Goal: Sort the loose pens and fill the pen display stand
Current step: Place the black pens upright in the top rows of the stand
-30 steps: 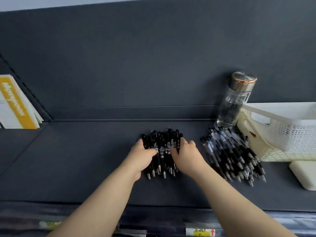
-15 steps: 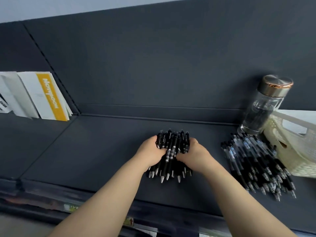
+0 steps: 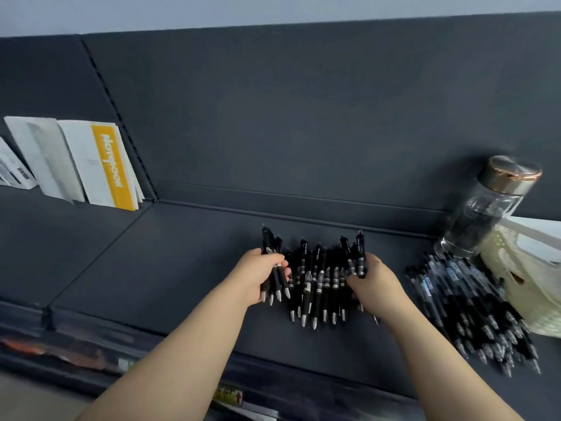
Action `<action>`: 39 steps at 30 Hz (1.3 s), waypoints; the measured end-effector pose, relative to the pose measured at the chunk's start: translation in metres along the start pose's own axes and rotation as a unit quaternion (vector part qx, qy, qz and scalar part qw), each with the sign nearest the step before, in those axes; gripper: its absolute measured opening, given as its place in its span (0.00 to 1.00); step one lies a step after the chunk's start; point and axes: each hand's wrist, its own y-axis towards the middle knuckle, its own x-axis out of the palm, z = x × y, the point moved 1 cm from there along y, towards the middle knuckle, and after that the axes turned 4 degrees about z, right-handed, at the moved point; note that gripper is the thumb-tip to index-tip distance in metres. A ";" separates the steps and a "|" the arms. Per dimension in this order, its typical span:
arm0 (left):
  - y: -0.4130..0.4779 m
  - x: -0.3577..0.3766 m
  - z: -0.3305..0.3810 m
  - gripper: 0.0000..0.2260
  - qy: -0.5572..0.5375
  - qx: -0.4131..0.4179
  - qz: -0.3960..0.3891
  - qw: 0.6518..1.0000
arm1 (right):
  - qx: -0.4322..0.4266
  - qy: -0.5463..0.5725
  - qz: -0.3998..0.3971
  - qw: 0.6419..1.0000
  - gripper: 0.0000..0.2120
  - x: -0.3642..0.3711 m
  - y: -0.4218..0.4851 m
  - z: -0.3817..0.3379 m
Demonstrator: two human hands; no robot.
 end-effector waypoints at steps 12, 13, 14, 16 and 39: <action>-0.026 -0.134 0.016 0.15 -0.314 -0.020 -0.143 0.938 | -0.142 0.106 -0.057 0.982 0.03 0.091 -0.065 -0.150; -0.028 -0.155 0.017 0.16 -0.320 -0.013 -0.138 0.937 | -0.149 0.111 -0.072 0.980 0.03 0.113 -0.071 -0.166; -0.030 -0.179 0.018 0.13 -0.322 -0.006 -0.127 0.938 | -0.155 0.117 -0.086 0.977 0.03 0.135 -0.078 -0.181; -0.033 -0.230 0.018 0.06 -0.314 0.011 -0.093 0.945 | -0.170 0.133 -0.113 0.970 0.03 0.180 -0.091 -0.213; -0.005 -0.669 0.030 0.07 -0.349 0.117 0.170 0.914 | -0.319 0.112 -0.339 0.878 0.10 0.577 -0.161 -0.494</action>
